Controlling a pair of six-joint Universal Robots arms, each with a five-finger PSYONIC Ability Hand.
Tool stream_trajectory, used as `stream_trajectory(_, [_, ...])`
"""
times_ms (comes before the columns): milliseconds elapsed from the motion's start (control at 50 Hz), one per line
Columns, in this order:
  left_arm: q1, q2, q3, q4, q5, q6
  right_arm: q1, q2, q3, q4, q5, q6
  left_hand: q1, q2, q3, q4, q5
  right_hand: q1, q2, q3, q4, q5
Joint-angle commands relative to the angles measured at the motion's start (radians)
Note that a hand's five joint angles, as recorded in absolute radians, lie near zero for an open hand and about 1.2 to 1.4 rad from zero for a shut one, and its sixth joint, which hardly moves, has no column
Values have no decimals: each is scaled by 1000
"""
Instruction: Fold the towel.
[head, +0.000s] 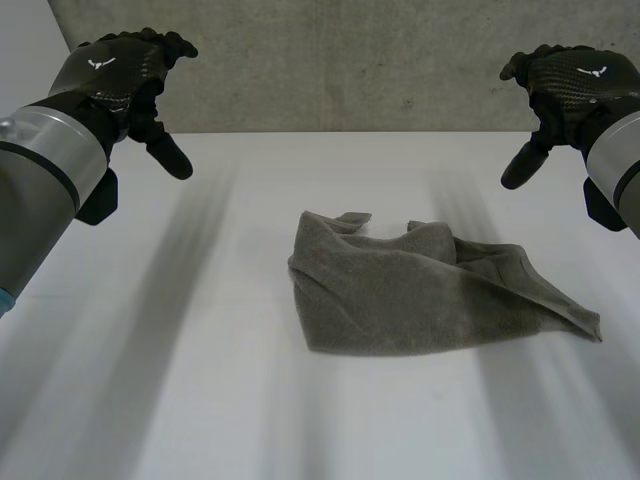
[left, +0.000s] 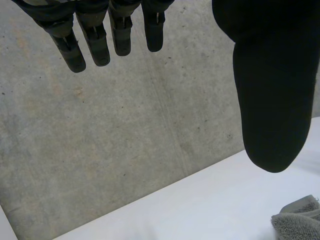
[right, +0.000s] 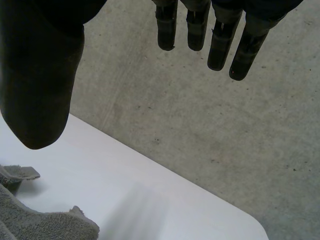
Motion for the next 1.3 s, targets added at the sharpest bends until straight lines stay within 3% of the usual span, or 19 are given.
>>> stream_trajectory(20, [-5, 0, -14, 27, 18, 3, -2, -1, 2, 6, -39, -42, 43, 44, 43, 45, 43, -54, -82, -82, -100, -64])
stream_trajectory(100, [-9, -28, -6, 71, 57, 24, -2, 28, 16, 29, -81, -190, 99, 100, 99, 101, 99, -54, -82, -82, -100, -64])
stream_trajectory(140, [-9, -114, 29, 93, 134, 82, -2, 77, 28, 75, -90, -352, 219, 220, 219, 221, 219, -54, -82, -82, -100, -64])
stream_trajectory(200, [-23, -216, 92, 76, 202, 171, 4, 88, 35, 89, -87, -386, 214, 214, 213, 215, 213, -44, -72, -71, -90, -53])
stream_trajectory(460, [-78, -580, 333, 32, 256, 401, -56, 306, 84, 24, -165, 34, 108, 109, 108, 109, 108, -9, -37, -36, -55, -18])
stream_trajectory(600, [-85, -675, 358, 33, 334, 471, -61, 410, 91, -51, -168, 36, 111, 112, 111, 112, 110, 41, 13, 14, -5, 32])
stream_trajectory(680, [-92, -715, 355, 32, 354, 527, -61, 487, 51, -57, -173, 31, 164, 164, 163, 165, 163, 338, 310, 310, 292, 328])
stream_trajectory(780, [-109, -726, 348, 33, 371, 552, -61, 553, -27, -46, -166, -3, 293, 294, 293, 294, 293, 749, 721, 721, 703, 739])
stream_trajectory(820, [-118, -726, 351, 35, 399, 552, -59, 565, -81, -42, -160, -47, 634, 635, 634, 636, 634, 1026, 998, 999, 980, 1017])
stream_trajectory(840, [-118, -726, 351, 35, 399, 552, -59, 565, -81, -42, -160, -47, 636, 637, 636, 638, 636, 1028, 1000, 1000, 982, 1018])
stream_trajectory(880, [-124, -715, 364, 41, 408, 552, -59, 556, -141, -31, -159, -81, 1139, 1140, 1138, 1140, 1138, 1168, 1139, 1140, 1122, 1158])
stream_trajectory(940, [-129, -711, 381, 53, 408, 552, -54, 551, -181, -23, -159, -89, 1179, 1180, 1179, 1181, 1179, 1168, 1139, 1140, 1122, 1158])
stream_trajectory(1000, [-137, -700, 465, 122, 356, 550, -50, 528, -290, -5, -154, -82, 1179, 1180, 1179, 1181, 1179, 1168, 1139, 1140, 1122, 1158])
stream_trajectory(1040, [-141, -674, 567, 211, 229, 538, -50, 481, -406, -11, -157, -73, 1179, 1180, 1179, 1181, 1179, 1168, 1139, 1140, 1122, 1158])
stream_trajectory(1060, [-141, -674, 568, 211, 228, 538, -50, 481, -406, -11, -157, -73, 1179, 1180, 1179, 1181, 1179, 1168, 1139, 1140, 1122, 1158])
stream_trajectory(1100, [-141, -624, 656, 307, 73, 498, -50, 446, -454, -26, -154, -61, 1179, 1180, 1179, 1181, 1179, 1168, 1139, 1140, 1122, 1158])
stream_trajectory(1160, [-141, -588, 681, 348, 6, 457, -59, 357, -505, -126, -139, -9, 1179, 1180, 1179, 1181, 1179, 1168, 1139, 1140, 1122, 1158])
stream_trajectory(1200, [-140, -499, 674, 390, -78, 358, -67, 270, -494, -244, -139, 46, 1179, 1180, 1179, 1181, 1179, 1168, 1139, 1140, 1122, 1158])
stream_trajectory(1300, [-137, -378, 547, 383, -84, 241, -68, 196, -445, -202, -178, 43, 1179, 1180, 1179, 1181, 1179, 1168, 1139, 1140, 1122, 1158])
